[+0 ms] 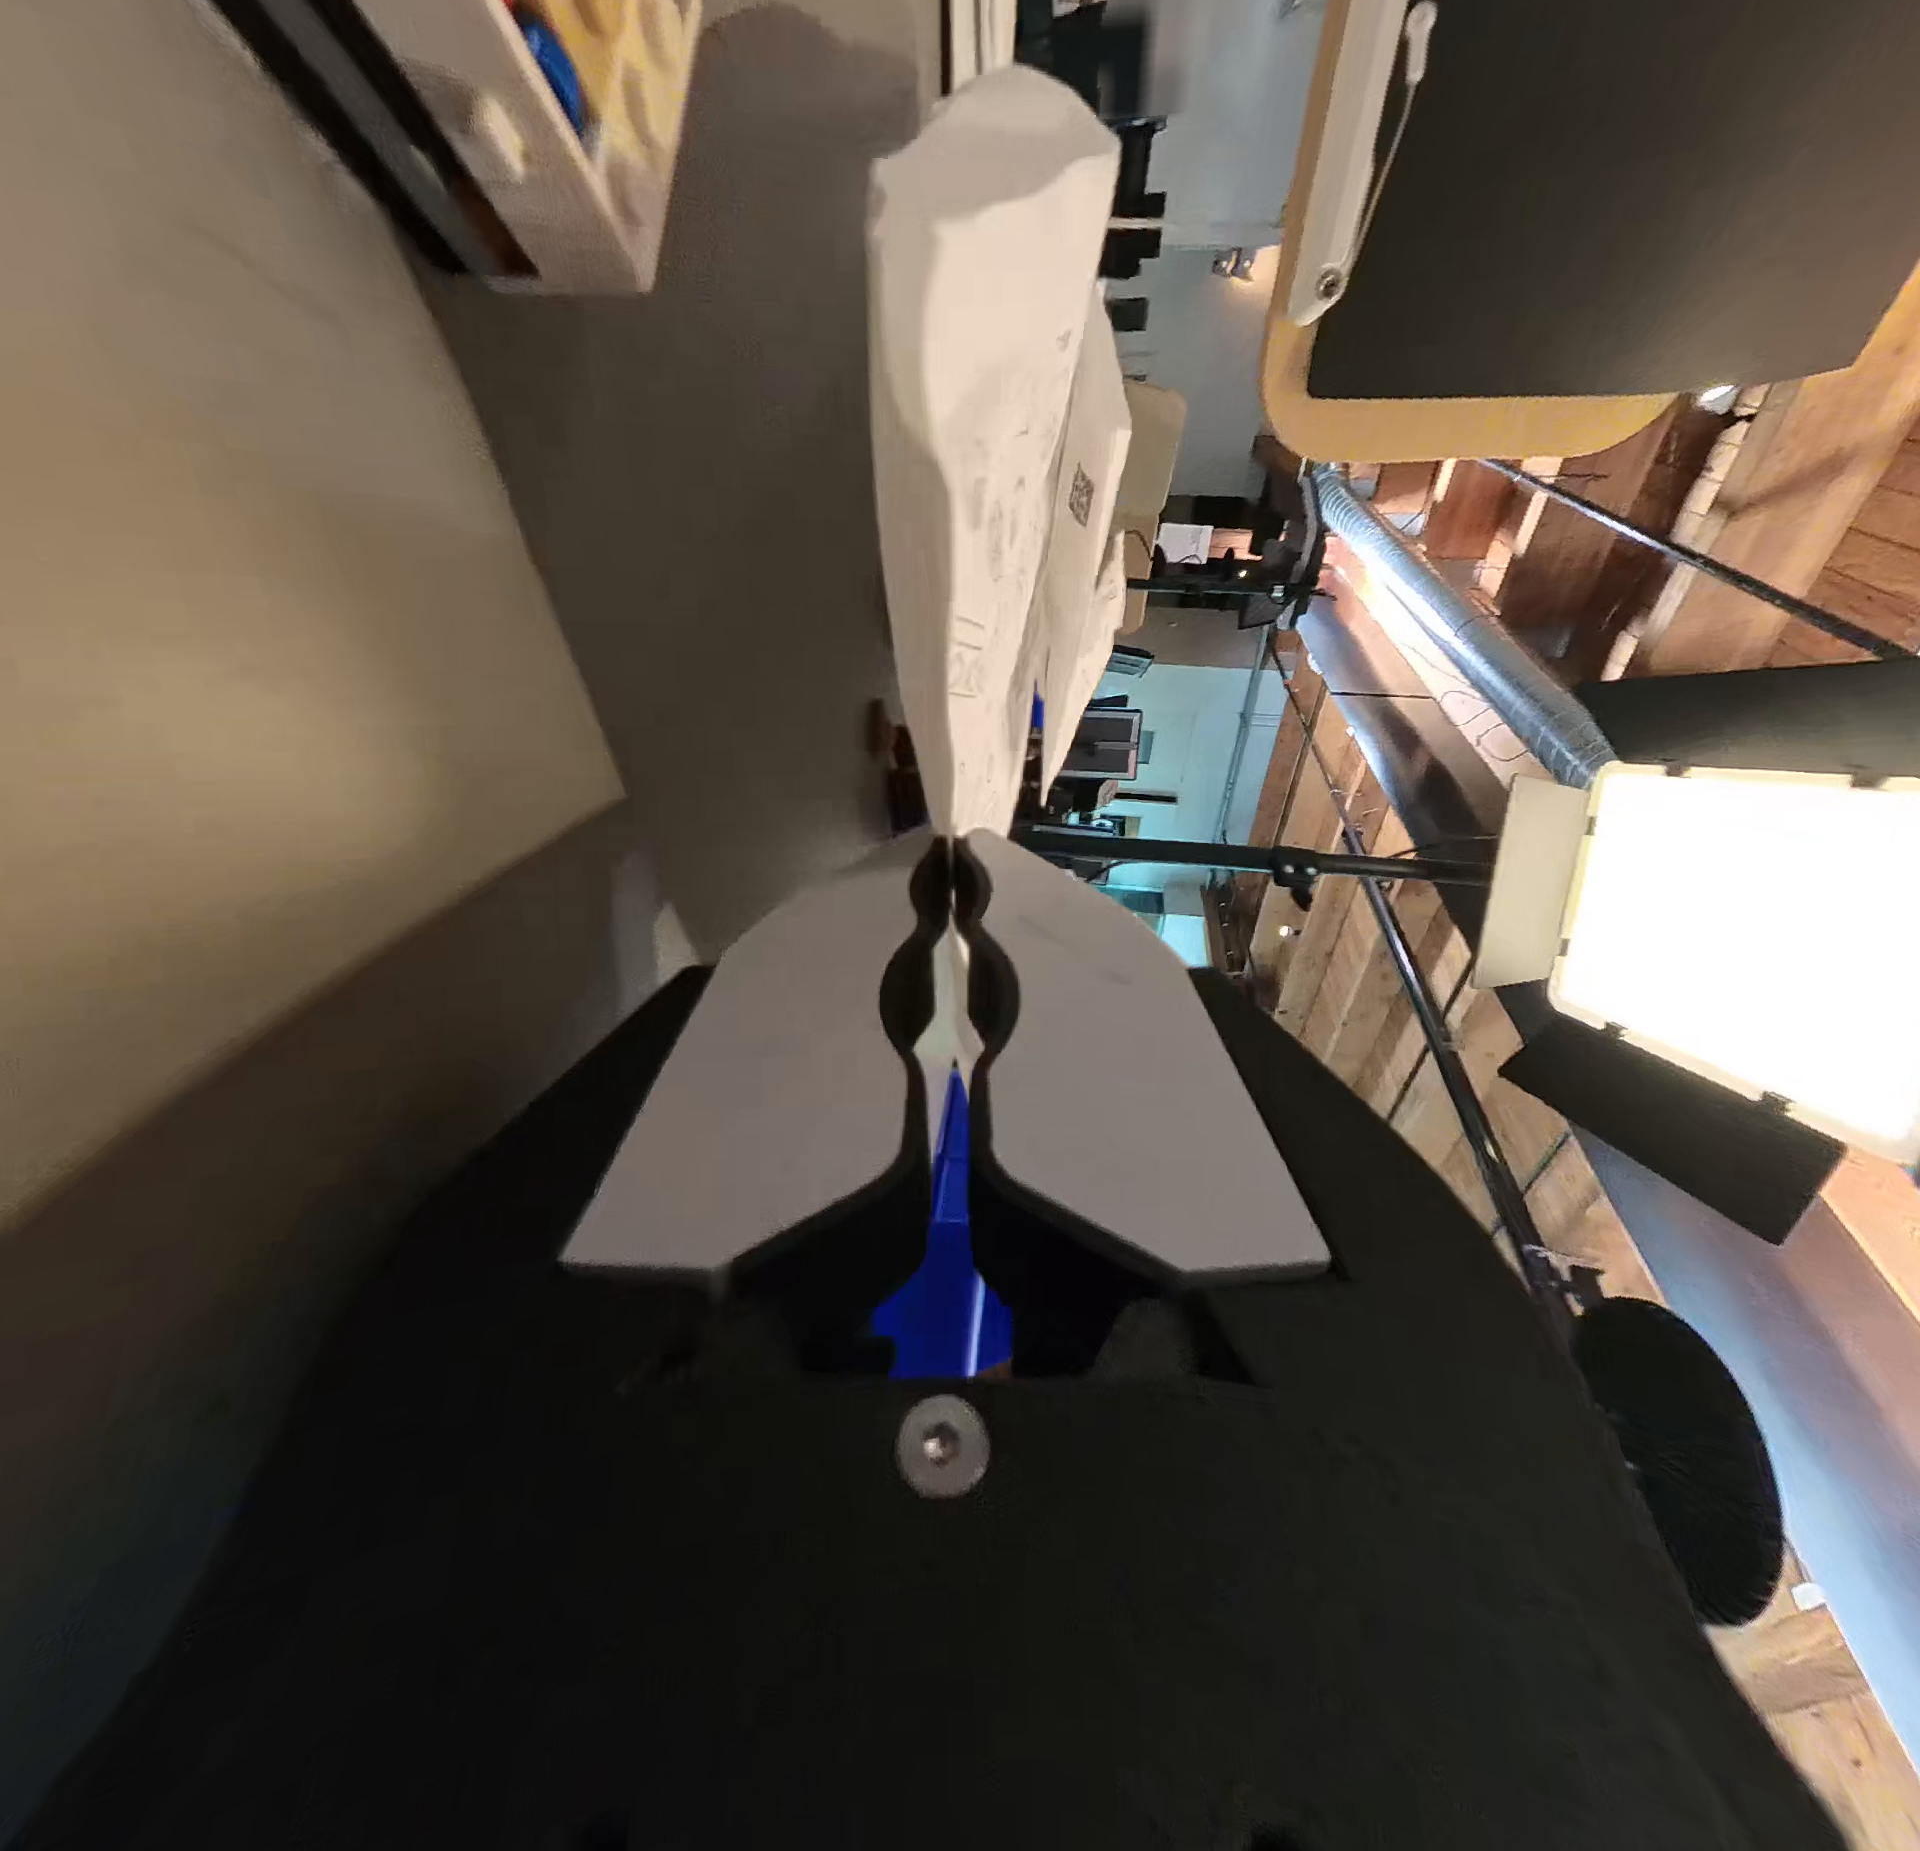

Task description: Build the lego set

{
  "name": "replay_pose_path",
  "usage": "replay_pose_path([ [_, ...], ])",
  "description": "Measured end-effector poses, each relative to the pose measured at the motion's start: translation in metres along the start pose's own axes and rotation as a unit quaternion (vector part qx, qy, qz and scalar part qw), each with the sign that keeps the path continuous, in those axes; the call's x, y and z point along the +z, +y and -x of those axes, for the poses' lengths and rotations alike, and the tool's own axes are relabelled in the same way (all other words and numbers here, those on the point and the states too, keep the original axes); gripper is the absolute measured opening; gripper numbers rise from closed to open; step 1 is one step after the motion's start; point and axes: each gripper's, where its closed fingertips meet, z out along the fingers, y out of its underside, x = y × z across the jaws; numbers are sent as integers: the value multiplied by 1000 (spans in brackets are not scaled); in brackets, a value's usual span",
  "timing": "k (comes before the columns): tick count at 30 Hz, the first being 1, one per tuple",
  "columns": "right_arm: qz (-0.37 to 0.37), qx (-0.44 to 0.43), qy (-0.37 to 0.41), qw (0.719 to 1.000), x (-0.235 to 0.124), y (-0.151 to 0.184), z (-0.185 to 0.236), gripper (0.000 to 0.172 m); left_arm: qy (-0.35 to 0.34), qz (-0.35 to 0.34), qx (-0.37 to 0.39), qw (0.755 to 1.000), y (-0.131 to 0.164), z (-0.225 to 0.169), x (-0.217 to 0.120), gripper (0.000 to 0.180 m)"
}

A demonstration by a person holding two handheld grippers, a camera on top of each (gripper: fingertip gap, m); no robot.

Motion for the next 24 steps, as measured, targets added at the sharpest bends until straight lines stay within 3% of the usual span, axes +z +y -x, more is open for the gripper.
replay_pose_path([
  [11,-51,-51,141,987,-21,3,-48,0,1,-5,2,1000,-3,-2,-2,34],
  [24,-52,-3,230,972,-92,33,-85,0,4,-8,8,1000,-6,-7,-2,34],
])
